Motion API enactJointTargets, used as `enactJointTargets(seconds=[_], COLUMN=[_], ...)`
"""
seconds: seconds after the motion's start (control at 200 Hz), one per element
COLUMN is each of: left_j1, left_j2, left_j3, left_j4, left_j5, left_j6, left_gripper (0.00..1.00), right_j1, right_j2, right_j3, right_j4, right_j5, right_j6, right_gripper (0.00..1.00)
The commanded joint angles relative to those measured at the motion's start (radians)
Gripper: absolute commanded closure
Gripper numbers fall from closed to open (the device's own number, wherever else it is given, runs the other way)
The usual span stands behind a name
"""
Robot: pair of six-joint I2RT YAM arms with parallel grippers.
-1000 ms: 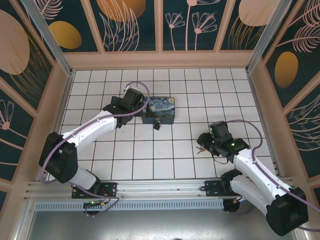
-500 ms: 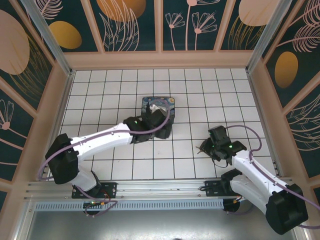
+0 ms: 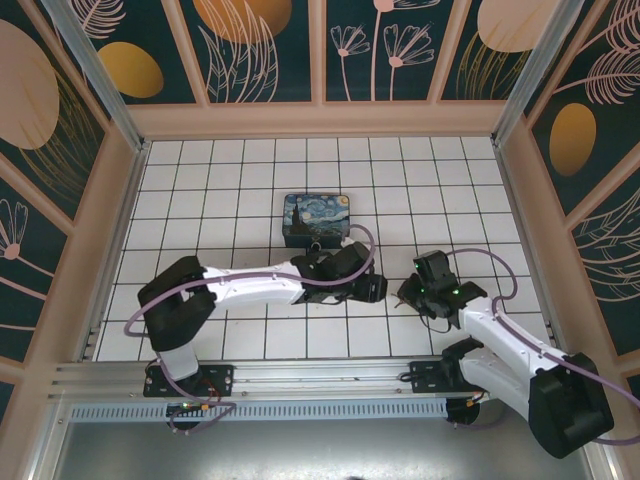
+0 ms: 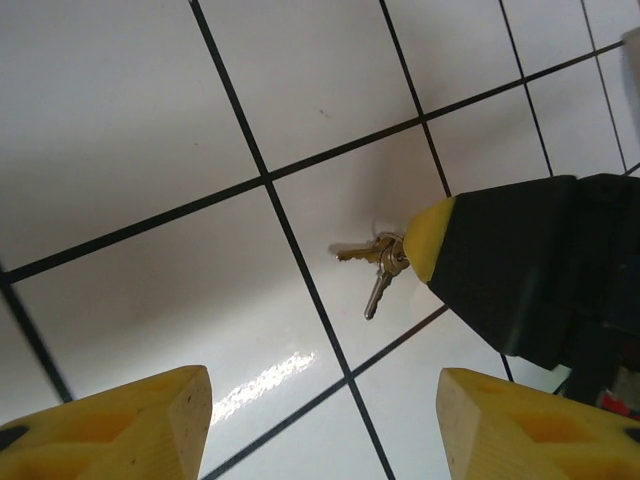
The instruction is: Unlock the padlock with the key
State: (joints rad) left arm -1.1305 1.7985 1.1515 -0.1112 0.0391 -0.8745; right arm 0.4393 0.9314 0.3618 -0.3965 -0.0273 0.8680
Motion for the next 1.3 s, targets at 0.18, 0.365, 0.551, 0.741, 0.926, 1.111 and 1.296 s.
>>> enactJointTargets(seconds=[0.18, 0.365, 0.551, 0.741, 0.926, 1.111, 1.296], left_j1=[0.001, 0.001, 0.021, 0.023, 0.036, 0.068, 0.106], left_j2=[0.087, 0.115, 0.106, 0.134, 0.108, 0.091, 0.072], left_j3=[-0.013, -0.047, -0.102, -0.071, -0.083, -0.188, -0.274], left_j4=[0.153, 0.226, 0.303, 0.317, 0.318, 0.481, 0.608], left_j5=[0.036, 0.079, 0.109, 0.156, 0.149, 0.275, 0.366], left_j6=[-0.080, -0.134, -0.204, -0.201, -0.201, -0.269, -0.304], left_gripper=[0.37, 0.42, 0.44, 0.48, 0.48, 0.49, 0.52], right_j1=[-0.005, -0.005, -0.005, -0.005, -0.005, -0.005, -0.004], right_j2=[0.014, 0.009, 0.007, 0.024, 0.035, 0.046, -0.004], right_j3=[-0.049, -0.049, -0.031, -0.012, -0.001, 0.033, 0.096], right_j4=[0.077, 0.062, 0.029, 0.003, 0.003, 0.014, 0.014], right_j5=[-0.001, -0.001, -0.008, -0.020, -0.011, -0.042, -0.088], right_j6=[-0.030, -0.047, -0.042, -0.025, -0.034, -0.064, -0.093], right_gripper=[0.82, 0.84, 0.74, 0.74, 0.86, 1.00, 1.00])
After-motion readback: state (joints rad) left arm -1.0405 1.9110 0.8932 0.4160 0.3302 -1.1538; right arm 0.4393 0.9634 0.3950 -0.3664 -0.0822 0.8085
